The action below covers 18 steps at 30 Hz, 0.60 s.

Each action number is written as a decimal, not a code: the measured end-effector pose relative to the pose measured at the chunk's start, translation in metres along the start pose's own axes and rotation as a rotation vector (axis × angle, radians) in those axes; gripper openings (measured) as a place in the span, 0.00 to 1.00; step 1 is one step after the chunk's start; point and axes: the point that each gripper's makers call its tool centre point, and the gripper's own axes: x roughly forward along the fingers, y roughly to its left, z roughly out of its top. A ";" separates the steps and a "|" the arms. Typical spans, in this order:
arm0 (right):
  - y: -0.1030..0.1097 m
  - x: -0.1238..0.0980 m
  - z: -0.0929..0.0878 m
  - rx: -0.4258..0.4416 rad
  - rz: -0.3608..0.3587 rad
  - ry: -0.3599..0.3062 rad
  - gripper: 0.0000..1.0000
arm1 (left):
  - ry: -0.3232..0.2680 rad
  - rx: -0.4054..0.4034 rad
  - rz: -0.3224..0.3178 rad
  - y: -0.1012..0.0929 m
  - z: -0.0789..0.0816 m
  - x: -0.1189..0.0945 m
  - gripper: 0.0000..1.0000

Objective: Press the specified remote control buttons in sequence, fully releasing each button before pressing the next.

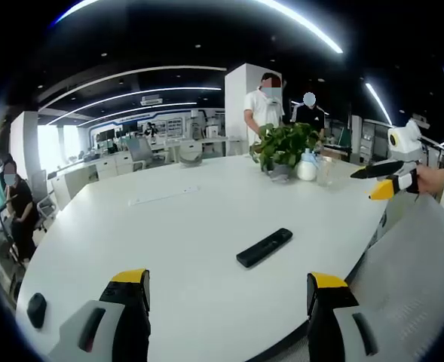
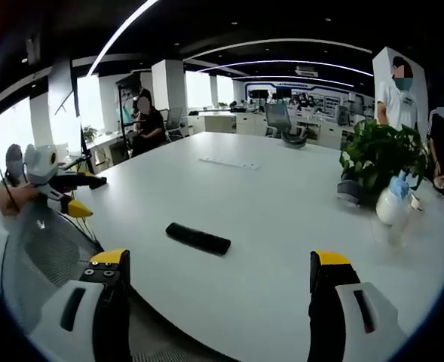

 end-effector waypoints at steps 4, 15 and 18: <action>0.004 -0.004 -0.001 0.002 -0.005 -0.003 1.00 | 0.001 0.002 -0.002 0.000 0.000 0.000 0.89; 0.008 -0.004 0.001 -0.031 -0.025 -0.022 1.00 | 0.001 0.003 0.000 0.000 0.000 0.000 0.89; 0.008 -0.002 0.000 -0.039 -0.027 -0.013 1.00 | -0.005 -0.005 0.005 0.001 0.001 -0.001 0.89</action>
